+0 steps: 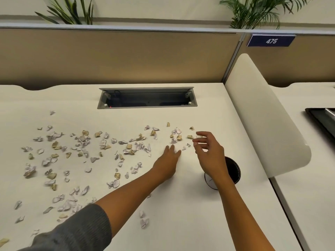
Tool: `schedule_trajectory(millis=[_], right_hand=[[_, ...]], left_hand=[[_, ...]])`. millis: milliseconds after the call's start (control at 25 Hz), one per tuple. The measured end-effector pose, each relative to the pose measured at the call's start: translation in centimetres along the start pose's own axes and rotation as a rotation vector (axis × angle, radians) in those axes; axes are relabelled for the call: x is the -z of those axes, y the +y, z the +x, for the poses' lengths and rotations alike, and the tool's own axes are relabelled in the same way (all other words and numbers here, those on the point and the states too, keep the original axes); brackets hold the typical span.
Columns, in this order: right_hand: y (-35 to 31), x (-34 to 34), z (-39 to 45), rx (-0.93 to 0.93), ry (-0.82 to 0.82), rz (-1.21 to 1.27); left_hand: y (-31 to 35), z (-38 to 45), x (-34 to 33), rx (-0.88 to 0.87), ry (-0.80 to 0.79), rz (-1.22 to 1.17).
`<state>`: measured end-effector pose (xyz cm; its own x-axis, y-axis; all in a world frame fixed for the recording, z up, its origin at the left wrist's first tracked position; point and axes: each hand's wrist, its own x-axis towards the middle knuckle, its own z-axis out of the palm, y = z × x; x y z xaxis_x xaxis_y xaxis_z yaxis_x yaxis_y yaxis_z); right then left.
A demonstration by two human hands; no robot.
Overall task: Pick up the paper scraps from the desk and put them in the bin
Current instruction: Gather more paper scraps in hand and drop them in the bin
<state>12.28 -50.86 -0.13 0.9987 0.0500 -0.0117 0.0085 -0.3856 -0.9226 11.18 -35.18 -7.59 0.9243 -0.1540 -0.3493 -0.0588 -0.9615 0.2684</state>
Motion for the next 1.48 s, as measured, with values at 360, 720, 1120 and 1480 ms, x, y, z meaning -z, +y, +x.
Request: schedule_trajectory(millis=[360, 720, 1120, 1480], right_hand=[[0.7, -4.4, 4.5, -0.113, -0.173, -0.269], [2.4, -10.9, 9.2, -0.011, -0.418, -0.706], [4.2, -11.6, 6.4, 0.155, -0.307, -0.759], [4.3, -9.9, 1.9, 0.166, -0.313, -0.707]], left_hand=[[-1.6, -1.0, -0.4, -0.035, 0.218, 0.140], [-4.9, -1.7, 0.9, 0.103, 0.278, -0.299], [-7.7, -2.8, 2.7, 0.289, 0.421, -0.611], [-5.9, -5.2, 2.2, 0.308, 0.405, -0.698]])
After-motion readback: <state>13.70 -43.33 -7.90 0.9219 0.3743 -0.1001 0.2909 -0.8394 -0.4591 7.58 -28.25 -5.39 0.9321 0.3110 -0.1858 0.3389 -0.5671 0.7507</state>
